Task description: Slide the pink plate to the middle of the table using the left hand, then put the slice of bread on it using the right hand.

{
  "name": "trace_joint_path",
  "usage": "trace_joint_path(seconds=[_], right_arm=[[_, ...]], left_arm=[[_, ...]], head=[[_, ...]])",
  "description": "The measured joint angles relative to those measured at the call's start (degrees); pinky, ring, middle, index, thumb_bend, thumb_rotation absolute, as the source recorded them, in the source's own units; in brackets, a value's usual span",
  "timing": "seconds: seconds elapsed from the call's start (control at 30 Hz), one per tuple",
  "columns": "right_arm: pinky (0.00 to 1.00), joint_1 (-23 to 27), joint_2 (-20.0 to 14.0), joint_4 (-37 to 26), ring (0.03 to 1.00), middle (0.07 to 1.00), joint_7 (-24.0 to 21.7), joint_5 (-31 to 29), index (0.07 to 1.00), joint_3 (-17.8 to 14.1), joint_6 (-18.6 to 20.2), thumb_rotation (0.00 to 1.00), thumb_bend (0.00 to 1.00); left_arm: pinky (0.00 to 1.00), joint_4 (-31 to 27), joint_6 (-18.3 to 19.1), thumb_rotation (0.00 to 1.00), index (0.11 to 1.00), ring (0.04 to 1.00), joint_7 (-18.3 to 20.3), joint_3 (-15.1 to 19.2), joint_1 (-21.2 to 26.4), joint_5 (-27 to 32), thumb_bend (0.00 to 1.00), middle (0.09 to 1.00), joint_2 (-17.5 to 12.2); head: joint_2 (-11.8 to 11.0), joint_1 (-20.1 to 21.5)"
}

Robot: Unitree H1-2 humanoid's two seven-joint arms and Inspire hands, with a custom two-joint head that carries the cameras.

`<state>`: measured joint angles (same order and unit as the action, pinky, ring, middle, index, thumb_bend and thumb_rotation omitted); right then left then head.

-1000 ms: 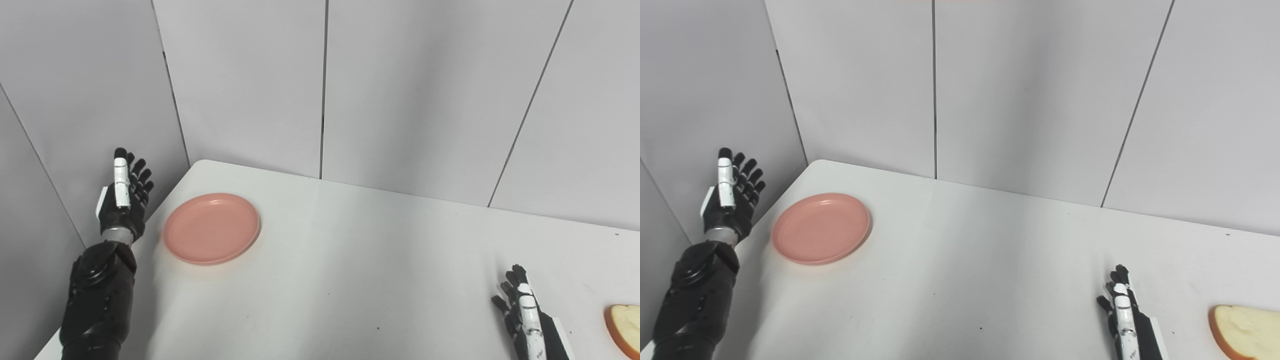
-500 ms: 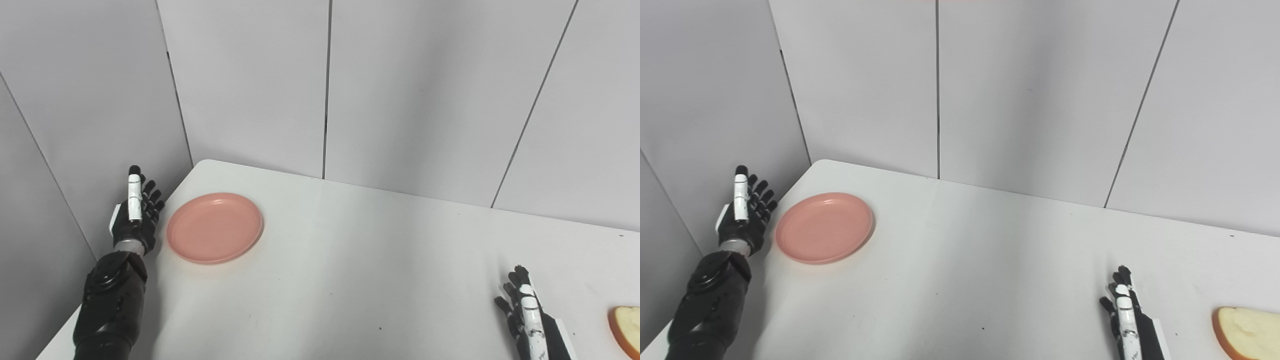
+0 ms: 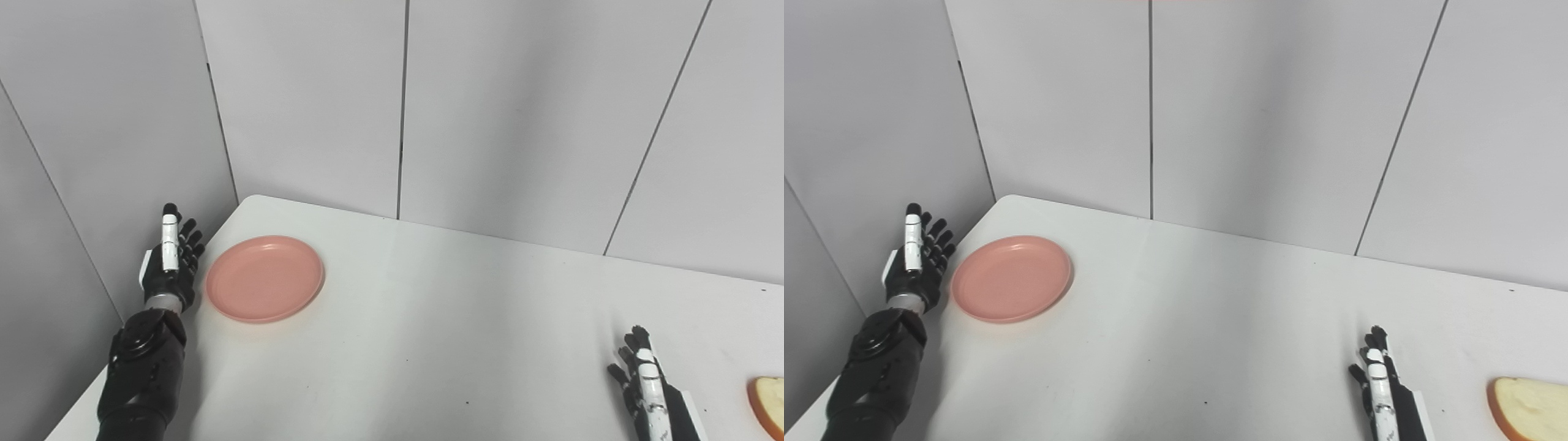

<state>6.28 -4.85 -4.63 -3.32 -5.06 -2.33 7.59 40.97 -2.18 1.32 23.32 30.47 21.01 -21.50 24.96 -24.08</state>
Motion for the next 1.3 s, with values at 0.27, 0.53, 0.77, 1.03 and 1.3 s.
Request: trace_joint_path(seconds=[0.27,0.53,0.77,1.03,1.3], right_arm=[[1.00,-0.03,-0.01,-0.64,1.000,1.000,-0.01,0.19,1.000,0.05,0.85,1.00,0.11],[1.00,-0.25,0.85,-2.18,1.000,1.000,0.09,-1.06,1.000,0.03,3.14,1.00,0.10],[1.00,-0.26,1.15,-2.19,1.000,1.000,0.07,-1.55,1.000,-0.13,3.25,1.00,0.10],[1.00,-0.13,1.36,-1.75,1.000,1.000,-0.48,-2.30,1.000,-0.05,2.95,1.00,0.12],[1.00,-0.13,1.36,-1.49,1.000,1.000,-0.36,-1.23,1.000,0.40,2.69,1.00,0.11]], left_arm=[[0.98,2.56,-3.07,0.92,0.972,0.970,1.66,-1.33,0.39,0.19,0.82,0.961,0.13],[0.97,3.66,-3.99,0.93,0.977,0.968,2.18,-4.70,1.34,-0.82,0.82,0.963,1.00],[0.98,-0.07,-2.94,0.93,0.995,0.983,4.07,-6.71,0.77,-0.02,0.82,0.978,4.39],[0.97,-3.46,-1.61,0.96,0.978,0.971,4.65,-11.66,0.42,-3.97,0.83,0.966,7.26],[0.95,-5.32,-1.47,0.92,0.959,0.956,4.66,-13.19,-0.47,-5.05,0.86,0.951,8.07]], head=[[0.53,0.70],[0.97,1.49],[1.23,1.85],[1.32,3.34],[0.79,5.71]])
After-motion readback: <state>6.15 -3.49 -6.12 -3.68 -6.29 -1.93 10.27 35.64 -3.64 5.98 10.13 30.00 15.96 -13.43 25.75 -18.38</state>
